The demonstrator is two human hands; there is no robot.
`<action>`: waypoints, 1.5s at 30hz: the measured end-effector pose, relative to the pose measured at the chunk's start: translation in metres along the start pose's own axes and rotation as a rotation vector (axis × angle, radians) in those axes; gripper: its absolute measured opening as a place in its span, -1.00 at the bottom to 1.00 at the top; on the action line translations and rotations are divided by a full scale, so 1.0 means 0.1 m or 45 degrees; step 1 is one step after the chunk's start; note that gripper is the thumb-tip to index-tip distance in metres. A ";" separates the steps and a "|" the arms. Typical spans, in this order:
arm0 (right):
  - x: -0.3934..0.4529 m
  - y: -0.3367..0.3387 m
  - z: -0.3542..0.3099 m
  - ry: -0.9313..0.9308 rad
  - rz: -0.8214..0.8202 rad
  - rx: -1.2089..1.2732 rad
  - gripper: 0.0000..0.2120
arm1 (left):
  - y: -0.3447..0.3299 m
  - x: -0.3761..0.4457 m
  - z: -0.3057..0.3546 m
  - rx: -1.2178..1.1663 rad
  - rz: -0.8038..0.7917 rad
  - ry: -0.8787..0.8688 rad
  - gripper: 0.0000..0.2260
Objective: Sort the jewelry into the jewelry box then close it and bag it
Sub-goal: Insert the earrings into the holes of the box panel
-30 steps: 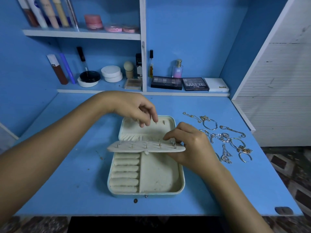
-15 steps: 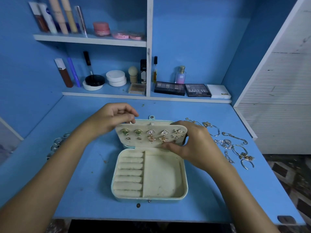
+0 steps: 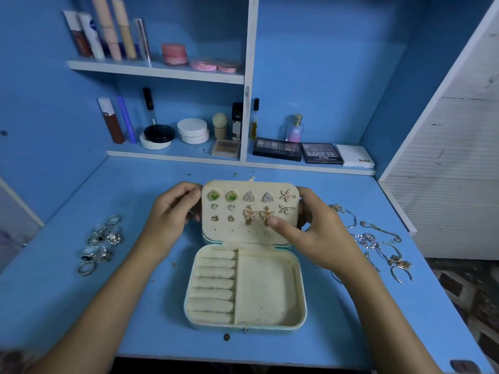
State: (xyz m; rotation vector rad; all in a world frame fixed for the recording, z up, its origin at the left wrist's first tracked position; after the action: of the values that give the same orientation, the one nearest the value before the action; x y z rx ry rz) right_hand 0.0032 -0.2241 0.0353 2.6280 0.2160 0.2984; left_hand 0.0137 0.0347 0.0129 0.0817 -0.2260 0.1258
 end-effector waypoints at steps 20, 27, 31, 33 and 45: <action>0.11 -0.03 0.22 -0.261 0.110 -0.069 -0.57 | -0.06 -0.03 -0.13 0.762 0.036 -0.028 -0.89; 0.18 -0.02 0.29 -0.309 0.081 -0.073 -0.56 | -0.07 -0.02 -0.15 0.772 -0.002 0.001 -0.87; 0.26 0.01 0.32 -0.328 0.089 -0.128 -0.55 | -0.07 -0.01 -0.18 0.730 -0.036 0.023 -0.87; 0.33 0.03 0.33 -0.313 0.115 -0.195 -0.53 | -0.08 -0.01 -0.19 0.698 -0.049 0.027 -0.87; 0.93 -0.05 0.10 -0.132 0.158 -0.403 -0.81 | -0.08 -0.02 -0.16 0.665 -0.033 -0.004 -0.84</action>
State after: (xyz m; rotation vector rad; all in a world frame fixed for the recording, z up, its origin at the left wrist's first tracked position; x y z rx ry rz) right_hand 0.0952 -0.2056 0.0402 2.3383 -0.0283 0.2170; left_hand 0.0168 0.0279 -0.0037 0.6038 -0.1910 0.1565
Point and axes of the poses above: each hand's wrist, its own x-axis towards the middle knuckle, its own y-axis out of the back of the hand, z = x × y, the point moved 8 cm from there along x, towards the middle knuckle, and after that the axes turned 2 degrees about x, right-handed, at the moved point
